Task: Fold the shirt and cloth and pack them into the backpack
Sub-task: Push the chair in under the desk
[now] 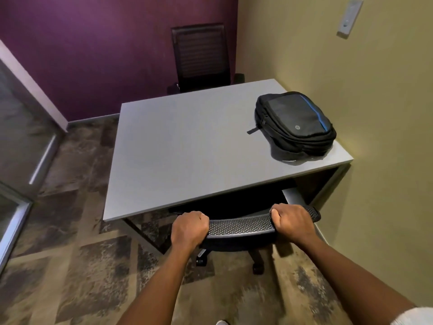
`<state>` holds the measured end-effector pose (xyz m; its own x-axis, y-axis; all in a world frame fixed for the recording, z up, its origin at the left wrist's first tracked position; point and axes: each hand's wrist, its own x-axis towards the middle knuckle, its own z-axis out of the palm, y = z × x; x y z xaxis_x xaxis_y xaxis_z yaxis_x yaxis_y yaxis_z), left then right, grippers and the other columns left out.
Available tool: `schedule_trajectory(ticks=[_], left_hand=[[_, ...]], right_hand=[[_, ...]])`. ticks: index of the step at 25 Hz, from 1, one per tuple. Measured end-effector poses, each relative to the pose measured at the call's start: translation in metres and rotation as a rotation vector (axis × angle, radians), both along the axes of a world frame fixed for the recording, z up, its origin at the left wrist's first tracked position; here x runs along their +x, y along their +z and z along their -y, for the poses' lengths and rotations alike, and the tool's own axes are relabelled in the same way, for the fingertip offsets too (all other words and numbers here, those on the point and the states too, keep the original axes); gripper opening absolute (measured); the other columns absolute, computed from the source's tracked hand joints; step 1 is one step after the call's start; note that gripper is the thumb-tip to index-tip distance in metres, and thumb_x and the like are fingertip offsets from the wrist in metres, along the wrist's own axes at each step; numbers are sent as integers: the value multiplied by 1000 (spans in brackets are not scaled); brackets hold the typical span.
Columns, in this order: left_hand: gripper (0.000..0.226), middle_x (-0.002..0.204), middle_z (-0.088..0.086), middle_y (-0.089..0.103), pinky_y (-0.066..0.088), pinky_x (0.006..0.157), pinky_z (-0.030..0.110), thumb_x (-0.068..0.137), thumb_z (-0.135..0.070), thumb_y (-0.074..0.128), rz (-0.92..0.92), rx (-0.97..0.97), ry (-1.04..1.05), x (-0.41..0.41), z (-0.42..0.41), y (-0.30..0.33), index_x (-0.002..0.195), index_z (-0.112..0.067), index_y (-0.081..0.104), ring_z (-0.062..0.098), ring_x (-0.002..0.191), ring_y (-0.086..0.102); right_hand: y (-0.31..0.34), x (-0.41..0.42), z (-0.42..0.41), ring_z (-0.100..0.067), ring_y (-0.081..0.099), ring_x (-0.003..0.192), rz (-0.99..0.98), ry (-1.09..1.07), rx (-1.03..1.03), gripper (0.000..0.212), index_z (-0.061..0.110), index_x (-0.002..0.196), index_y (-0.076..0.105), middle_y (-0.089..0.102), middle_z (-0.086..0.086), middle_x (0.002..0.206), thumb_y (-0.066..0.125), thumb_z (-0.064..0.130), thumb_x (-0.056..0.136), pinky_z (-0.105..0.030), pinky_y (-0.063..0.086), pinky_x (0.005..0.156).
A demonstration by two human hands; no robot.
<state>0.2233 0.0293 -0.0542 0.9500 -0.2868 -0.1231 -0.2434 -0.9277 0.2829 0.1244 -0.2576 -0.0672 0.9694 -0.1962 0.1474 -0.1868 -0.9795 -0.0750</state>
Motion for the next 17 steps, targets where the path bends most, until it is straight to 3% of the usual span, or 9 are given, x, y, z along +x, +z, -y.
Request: schedule_trajectory(ticks=[7, 14, 17], left_hand=[[42, 76, 2, 67, 54, 72, 40, 94, -35, 32, -29, -3, 56, 31, 26, -1, 74, -18, 64, 23, 71, 61], [42, 68, 3, 62, 46, 62, 36, 95, -34, 35, -46, -11, 152, 49, 58, 1, 60, -17, 52, 20, 64, 56], [43, 64, 1, 59, 42, 58, 34, 95, -32, 37, -59, -23, 202, 59, 68, -1, 62, -13, 55, 16, 60, 52]], right_hand=[[1, 47, 33, -22, 61, 68, -24, 54, -13, 38, 22, 78, 64, 63, 0, 70, 32, 38, 91, -37, 44, 66], [3, 93, 70, -20, 61, 69, -52, 147, -26, 41, 24, 79, 63, 66, 0, 75, 28, 39, 94, -37, 47, 68], [3, 110, 80, -20, 59, 67, -79, 171, -13, 40, 24, 79, 63, 67, 0, 76, 29, 39, 94, -37, 49, 67]])
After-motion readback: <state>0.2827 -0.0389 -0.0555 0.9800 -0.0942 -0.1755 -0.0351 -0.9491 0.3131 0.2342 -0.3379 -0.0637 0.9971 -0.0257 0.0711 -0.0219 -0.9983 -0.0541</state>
